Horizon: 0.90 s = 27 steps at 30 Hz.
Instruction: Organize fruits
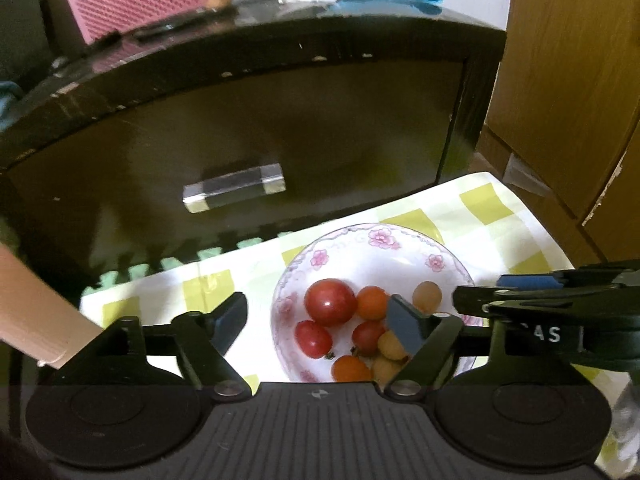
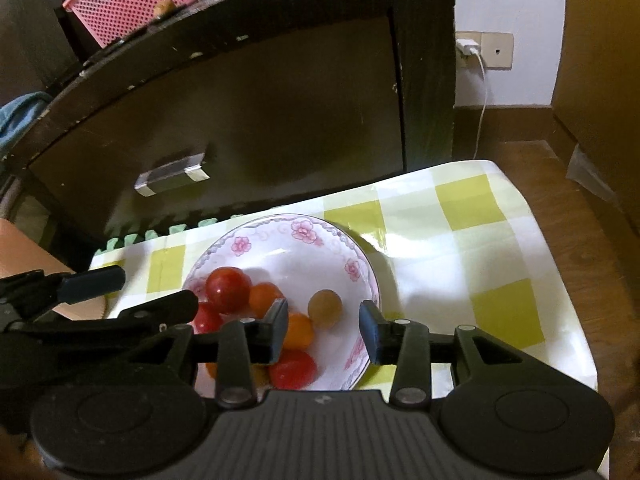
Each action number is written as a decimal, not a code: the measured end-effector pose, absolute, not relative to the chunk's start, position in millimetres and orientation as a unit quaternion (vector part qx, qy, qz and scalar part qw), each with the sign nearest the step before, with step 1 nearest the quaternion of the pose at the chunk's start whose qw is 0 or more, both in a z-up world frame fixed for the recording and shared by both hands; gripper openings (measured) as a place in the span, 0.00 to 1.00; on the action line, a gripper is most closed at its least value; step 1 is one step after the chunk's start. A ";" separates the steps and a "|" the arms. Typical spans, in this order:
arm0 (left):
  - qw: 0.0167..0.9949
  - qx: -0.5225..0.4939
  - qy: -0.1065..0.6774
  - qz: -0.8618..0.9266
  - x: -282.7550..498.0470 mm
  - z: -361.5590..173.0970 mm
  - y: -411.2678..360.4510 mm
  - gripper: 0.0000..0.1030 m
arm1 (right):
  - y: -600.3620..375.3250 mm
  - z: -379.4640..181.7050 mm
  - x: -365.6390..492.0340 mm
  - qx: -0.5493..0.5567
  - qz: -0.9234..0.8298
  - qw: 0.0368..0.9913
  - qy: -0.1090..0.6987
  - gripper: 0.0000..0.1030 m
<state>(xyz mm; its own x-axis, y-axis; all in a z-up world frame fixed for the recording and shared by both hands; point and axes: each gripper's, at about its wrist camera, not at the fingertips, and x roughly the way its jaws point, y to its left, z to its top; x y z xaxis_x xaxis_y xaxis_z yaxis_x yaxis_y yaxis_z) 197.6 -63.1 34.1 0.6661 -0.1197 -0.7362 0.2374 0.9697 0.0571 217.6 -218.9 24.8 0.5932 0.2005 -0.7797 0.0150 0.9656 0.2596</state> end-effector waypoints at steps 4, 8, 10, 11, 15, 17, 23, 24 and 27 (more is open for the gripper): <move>0.917 0.072 0.381 -0.092 182.3 37.0 -59.7 0.86 | -216.5 29.5 203.0 0.117 0.051 0.887 0.444 0.37; 0.922 0.055 0.374 -0.085 166.0 39.4 -52.4 0.94 | -213.5 32.8 184.5 0.111 0.045 0.890 0.439 0.37; 0.925 0.047 0.368 -0.082 157.6 39.3 -47.8 1.00 | -213.8 31.5 174.1 0.117 0.046 0.889 0.440 0.37; 0.926 0.044 0.365 -0.080 152.9 38.7 -45.9 1.00 | -214.1 30.4 170.0 0.119 0.046 0.889 0.440 0.37; 0.929 0.060 0.359 -0.063 137.6 35.4 -45.4 1.00 | -212.5 27.9 151.7 0.125 0.043 0.889 0.439 0.37; 0.929 0.075 0.359 -0.051 131.0 33.2 -45.9 1.00 | -210.8 27.9 142.2 0.125 0.040 0.891 0.435 0.37; 0.927 0.081 0.363 -0.044 108.2 23.9 -43.2 1.00 | -205.5 24.6 114.4 0.118 0.037 0.894 0.430 0.38; 0.927 0.077 0.363 -0.044 104.5 22.9 -41.8 1.00 | -205.2 23.4 110.6 0.119 0.037 0.894 0.431 0.38; 0.925 0.077 0.369 -0.041 93.7 17.4 -41.0 1.00 | -205.8 19.1 99.3 0.130 0.036 0.891 0.433 0.39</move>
<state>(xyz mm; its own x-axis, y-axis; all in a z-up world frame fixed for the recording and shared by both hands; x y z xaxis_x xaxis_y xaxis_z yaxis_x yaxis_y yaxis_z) 93.7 -41.0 17.4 0.7247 -0.0192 -0.6888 0.1328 0.9848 0.1122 99.3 -205.8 19.1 0.6219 0.1766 -0.7629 0.0488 0.9636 0.2629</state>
